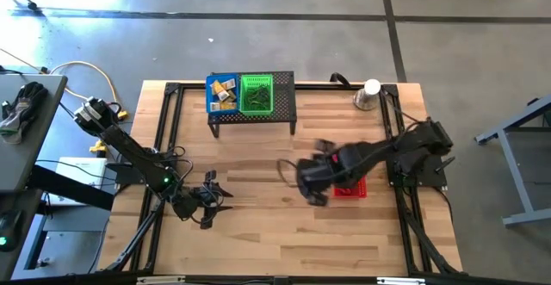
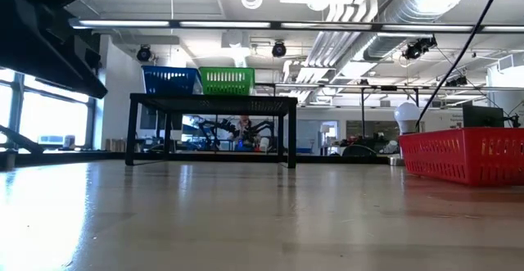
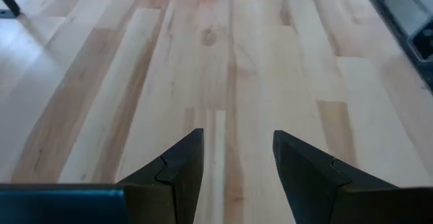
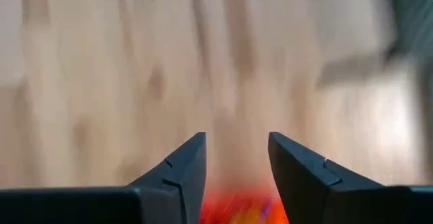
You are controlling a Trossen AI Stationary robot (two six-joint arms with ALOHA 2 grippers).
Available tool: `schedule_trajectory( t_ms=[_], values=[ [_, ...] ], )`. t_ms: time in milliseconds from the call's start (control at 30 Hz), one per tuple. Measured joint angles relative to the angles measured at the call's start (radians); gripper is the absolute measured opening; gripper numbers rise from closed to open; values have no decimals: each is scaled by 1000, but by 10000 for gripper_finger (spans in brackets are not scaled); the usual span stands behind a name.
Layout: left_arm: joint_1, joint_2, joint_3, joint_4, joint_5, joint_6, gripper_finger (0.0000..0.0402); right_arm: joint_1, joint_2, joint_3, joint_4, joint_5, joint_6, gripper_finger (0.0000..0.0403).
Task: Pick & Place Office Desk Supplies
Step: Put the red bin on the shelf
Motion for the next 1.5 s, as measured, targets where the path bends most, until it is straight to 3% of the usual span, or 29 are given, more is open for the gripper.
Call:
schedule_trajectory(
  t_ms=[200,467,867,1033,1233,1500],
  values=[
    [43,56,0,63,2,8,171,167,1,-153,-181,-122,246,145],
    [75,69,0,124,111,10,171,316,0,-466,-67,-147,374,144],
    [74,70,0,236,111,53,171,252,1,-684,121,-149,287,142],
    [74,70,0,249,111,53,171,206,1,-756,266,-204,193,118],
    [74,70,0,249,111,81,171,146,1,-739,190,-205,142,14],
    [106,66,0,256,109,118,171,76,1,-489,-71,-135,50,3]
  ],
)
